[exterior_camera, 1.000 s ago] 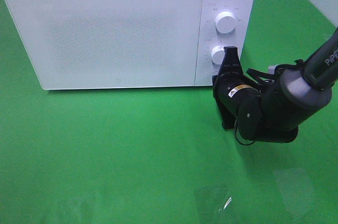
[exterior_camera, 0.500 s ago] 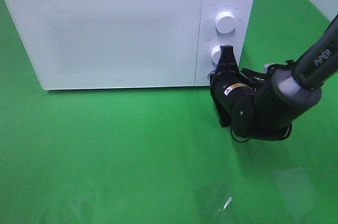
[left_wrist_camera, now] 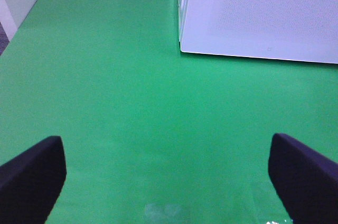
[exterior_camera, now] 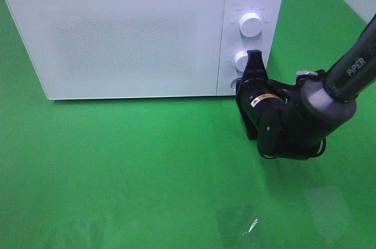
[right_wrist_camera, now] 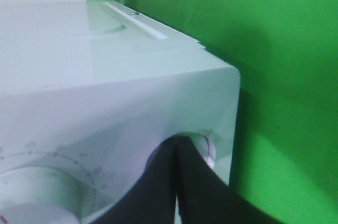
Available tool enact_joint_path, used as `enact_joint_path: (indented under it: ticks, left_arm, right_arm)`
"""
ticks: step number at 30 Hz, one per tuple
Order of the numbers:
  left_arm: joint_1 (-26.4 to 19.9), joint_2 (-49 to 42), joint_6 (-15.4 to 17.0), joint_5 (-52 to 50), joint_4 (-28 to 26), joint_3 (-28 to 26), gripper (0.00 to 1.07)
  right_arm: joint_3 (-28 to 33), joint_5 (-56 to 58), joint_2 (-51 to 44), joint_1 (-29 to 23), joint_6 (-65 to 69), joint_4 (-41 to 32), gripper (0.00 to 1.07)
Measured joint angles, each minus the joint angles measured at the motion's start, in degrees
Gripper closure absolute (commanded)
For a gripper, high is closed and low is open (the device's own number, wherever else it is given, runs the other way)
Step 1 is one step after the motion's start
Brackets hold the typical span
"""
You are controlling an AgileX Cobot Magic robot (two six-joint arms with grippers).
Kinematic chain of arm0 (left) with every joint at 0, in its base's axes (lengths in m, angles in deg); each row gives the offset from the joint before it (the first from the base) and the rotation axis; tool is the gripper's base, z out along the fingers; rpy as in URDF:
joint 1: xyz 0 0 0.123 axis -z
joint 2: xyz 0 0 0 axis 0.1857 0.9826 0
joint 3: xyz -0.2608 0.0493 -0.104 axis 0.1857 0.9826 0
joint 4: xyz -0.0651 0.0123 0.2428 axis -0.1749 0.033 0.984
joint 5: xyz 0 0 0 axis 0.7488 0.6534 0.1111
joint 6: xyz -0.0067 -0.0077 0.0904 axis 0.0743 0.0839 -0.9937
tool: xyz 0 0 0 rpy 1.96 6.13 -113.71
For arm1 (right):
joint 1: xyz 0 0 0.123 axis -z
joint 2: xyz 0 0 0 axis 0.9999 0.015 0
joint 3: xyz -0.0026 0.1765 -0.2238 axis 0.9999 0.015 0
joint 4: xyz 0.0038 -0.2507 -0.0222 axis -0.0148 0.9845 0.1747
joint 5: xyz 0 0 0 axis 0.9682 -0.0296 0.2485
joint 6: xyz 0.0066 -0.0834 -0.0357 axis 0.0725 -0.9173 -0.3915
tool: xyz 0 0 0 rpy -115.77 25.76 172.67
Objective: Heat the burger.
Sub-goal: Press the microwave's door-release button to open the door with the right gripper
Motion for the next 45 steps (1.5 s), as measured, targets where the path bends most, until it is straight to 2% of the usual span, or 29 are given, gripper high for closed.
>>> enact_joint_path:
  ticks: [11,26,39,45]
  left_arm:
    - [0.00,0.00,0.00,0.00,0.00,0.00,0.08]
    - [0.00,0.00,0.00,0.00,0.00,0.00,0.08]
    - [0.00,0.00,0.00,0.00,0.00,0.00,0.08]
    - [0.00,0.00,0.00,0.00,0.00,0.00,0.08]
  right_arm:
    - [-2.01,0.74,0.34,-0.34,1.72,-2.29,1.07]
    - [-8.02,6.13,1.55,-2.23,0.17,-15.64,1.07]
    - [-8.14,6.47,1.38,-2.35,-0.69,-15.87,1.07]
    - [-6.25,5.67,-0.17,-2.23,-1.09,-13.81,1.07]
